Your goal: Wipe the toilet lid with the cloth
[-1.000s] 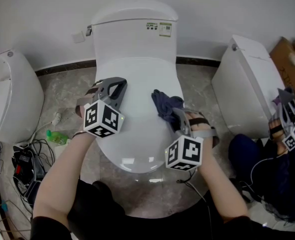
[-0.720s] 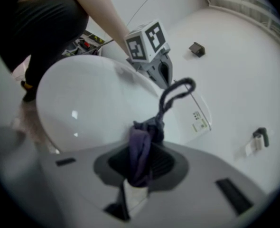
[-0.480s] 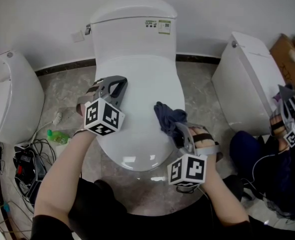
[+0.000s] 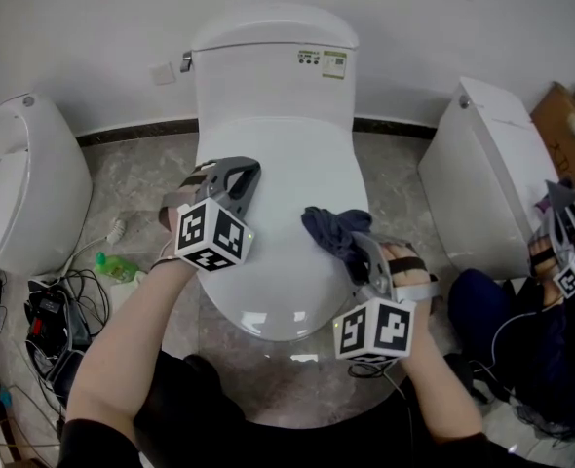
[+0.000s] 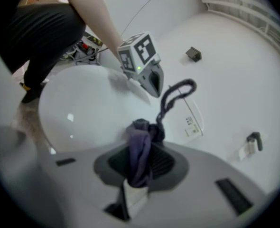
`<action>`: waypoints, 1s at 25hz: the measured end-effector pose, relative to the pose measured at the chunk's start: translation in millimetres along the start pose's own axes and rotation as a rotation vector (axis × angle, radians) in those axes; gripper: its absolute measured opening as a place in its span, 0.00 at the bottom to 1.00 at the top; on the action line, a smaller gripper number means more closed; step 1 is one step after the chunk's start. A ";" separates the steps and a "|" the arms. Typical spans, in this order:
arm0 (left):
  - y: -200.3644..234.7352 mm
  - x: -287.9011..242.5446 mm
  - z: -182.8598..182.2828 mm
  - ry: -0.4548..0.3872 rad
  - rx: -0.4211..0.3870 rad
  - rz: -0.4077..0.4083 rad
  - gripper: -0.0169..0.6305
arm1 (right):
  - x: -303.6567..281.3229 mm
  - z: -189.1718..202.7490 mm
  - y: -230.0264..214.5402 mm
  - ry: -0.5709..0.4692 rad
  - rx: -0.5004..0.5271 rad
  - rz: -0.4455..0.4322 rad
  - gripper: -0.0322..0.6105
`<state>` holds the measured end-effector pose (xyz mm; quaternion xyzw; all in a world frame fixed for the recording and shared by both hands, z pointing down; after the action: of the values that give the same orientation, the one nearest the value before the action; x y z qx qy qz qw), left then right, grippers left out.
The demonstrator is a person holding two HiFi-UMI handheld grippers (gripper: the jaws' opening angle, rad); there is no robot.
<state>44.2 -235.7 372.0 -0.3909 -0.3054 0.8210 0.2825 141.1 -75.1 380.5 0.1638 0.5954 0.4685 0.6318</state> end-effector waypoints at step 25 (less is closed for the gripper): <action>16.5 8.2 12.8 0.017 0.046 0.002 0.04 | -205.7 -101.6 -130.5 0.101 0.184 -0.013 0.18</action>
<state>25.7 -244.4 362.7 -0.3915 -0.2838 0.8247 0.2933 131.3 -338.9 379.8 0.1934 0.6682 0.4155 0.5861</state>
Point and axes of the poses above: the fingertips, and each gripper's own axes: x backward along the fingers, y to its left, z out of its underside, the point moved 2 cm from there along x, backward along the fingers, and after that the axes turned 12 degrees about y, right-handed, at the moved point
